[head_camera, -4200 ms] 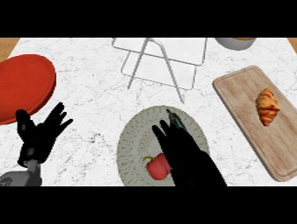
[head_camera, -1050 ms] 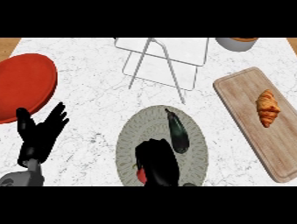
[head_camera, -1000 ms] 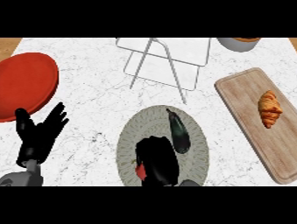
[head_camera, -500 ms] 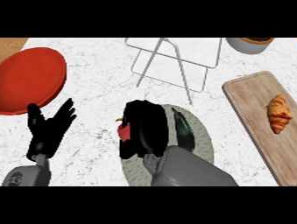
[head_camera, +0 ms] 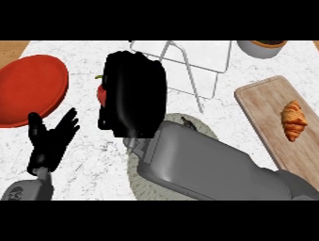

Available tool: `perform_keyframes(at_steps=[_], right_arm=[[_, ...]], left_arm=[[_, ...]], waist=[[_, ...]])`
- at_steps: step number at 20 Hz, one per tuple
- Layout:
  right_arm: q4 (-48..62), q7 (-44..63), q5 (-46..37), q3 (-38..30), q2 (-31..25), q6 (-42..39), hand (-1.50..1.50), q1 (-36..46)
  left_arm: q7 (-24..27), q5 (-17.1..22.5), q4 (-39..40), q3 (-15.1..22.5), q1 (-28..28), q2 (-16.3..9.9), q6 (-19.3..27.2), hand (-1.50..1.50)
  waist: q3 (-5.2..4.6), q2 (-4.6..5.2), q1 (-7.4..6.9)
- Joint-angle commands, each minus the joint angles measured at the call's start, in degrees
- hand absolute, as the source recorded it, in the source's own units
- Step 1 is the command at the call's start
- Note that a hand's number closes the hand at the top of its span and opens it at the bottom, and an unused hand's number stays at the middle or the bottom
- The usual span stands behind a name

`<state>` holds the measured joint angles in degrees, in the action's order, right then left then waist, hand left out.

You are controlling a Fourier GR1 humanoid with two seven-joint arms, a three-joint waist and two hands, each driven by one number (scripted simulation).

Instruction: Pick the bell pepper from the placemat and place it in the tiered shelf

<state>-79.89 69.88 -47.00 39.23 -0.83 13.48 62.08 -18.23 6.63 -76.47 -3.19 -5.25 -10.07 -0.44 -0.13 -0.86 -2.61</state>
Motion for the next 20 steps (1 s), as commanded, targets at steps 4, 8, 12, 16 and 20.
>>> perform_keyframes(at_steps=[4, 8, 12, 16, 20], right_arm=[[4.2, 15.3, 0.7, -8.9, 0.8, -6.3, 1.5, 15.6], [8.5, 15.3, -0.7, -14.9, 0.8, -6.7, 1.5, 20.5], [12.4, 13.8, -2.7, -19.6, 0.8, -7.1, 1.5, 23.8], [18.5, 7.1, -1.6, -27.2, -2.5, -9.5, 1.5, 27.8], [23.5, 3.1, -1.8, -30.7, -3.4, -10.0, 1.5, 30.7]], left_arm=[[0.1, 0.4, 1.6, -0.7, -0.1, 0.5, 0.2, 0.0], [0.7, 0.5, 0.6, -1.3, 1.6, -0.4, 0.0, 0.0], [2.1, 0.0, 1.8, -1.6, 1.2, -0.6, -0.1, 0.0], [0.9, 0.4, -1.4, -0.5, 2.4, 0.4, -0.4, 0.0], [-0.2, 0.8, -0.2, -2.4, 1.4, -1.3, -0.5, 0.0]], waist=[[-0.07, 0.19, 1.38], [-0.01, 0.22, 1.6], [0.01, 0.48, 2.43], [0.07, 0.62, 1.96], [0.06, 0.82, 1.9]])
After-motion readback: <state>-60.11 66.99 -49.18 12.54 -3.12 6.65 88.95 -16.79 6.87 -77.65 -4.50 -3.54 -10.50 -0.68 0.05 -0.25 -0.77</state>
